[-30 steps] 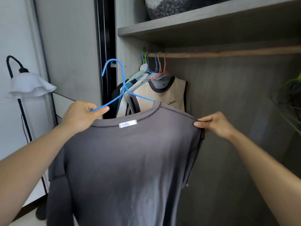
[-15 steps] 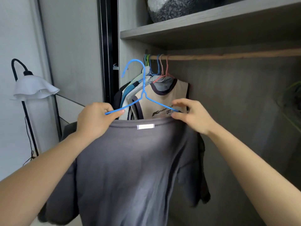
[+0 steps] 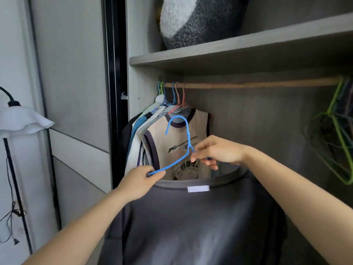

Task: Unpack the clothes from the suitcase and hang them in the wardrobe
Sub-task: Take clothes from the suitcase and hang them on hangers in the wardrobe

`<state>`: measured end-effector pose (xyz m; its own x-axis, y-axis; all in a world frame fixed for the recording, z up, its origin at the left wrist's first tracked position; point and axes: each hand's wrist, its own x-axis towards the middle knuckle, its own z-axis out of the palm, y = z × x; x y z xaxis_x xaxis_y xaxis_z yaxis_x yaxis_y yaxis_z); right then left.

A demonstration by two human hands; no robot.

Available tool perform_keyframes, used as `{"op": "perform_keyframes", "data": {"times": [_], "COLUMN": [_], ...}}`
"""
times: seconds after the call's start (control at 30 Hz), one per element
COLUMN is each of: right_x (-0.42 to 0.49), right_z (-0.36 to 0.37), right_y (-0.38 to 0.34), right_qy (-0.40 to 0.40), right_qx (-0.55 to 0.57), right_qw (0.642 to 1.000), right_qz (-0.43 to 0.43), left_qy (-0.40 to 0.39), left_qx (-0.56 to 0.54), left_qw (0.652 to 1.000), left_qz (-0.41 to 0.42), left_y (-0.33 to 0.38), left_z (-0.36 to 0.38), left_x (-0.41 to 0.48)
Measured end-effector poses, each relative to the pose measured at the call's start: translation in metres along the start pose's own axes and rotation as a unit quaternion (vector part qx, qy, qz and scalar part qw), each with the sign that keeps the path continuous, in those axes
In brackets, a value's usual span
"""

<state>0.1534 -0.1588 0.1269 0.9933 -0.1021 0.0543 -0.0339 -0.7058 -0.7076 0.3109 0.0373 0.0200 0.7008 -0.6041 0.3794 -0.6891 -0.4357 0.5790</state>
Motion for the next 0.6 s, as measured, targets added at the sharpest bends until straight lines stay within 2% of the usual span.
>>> {"op": "perform_keyframes", "data": {"times": [0.07,0.17,0.27,0.33,0.43,0.5,0.6], "right_x": [0.002,0.007,0.014,0.018,0.024,0.026,0.033], "right_z": [-0.019,-0.042,-0.059,-0.071,-0.085,-0.096,-0.113], "right_y": [-0.002,-0.01,-0.018,-0.021,-0.026,-0.029,-0.028], "right_qy": [0.013,0.03,0.026,0.039,0.068,0.096,0.156], "right_qx": [-0.109,-0.31,-0.39,-0.412,-0.389,-0.379,-0.34], "right_qw": [0.993,0.946,0.905,0.888,0.892,0.891,0.897], "right_qz": [0.031,0.093,0.169,0.203,0.22,0.231,0.233], "left_qy": [-0.027,-0.035,0.007,0.024,0.065,0.093,0.094], "left_qx": [-0.004,0.015,0.128,0.2,0.263,0.287,0.287], "left_qw": [1.0,0.999,0.99,0.978,0.961,0.952,0.953], "left_qz": [0.008,0.024,0.052,0.061,0.062,0.051,0.009], "left_y": [0.012,0.031,0.047,0.056,0.061,0.058,0.05], "left_z": [0.016,0.033,0.035,0.024,-0.003,-0.018,-0.029], "left_x": [0.013,0.036,0.06,0.077,0.102,0.116,0.135]}}
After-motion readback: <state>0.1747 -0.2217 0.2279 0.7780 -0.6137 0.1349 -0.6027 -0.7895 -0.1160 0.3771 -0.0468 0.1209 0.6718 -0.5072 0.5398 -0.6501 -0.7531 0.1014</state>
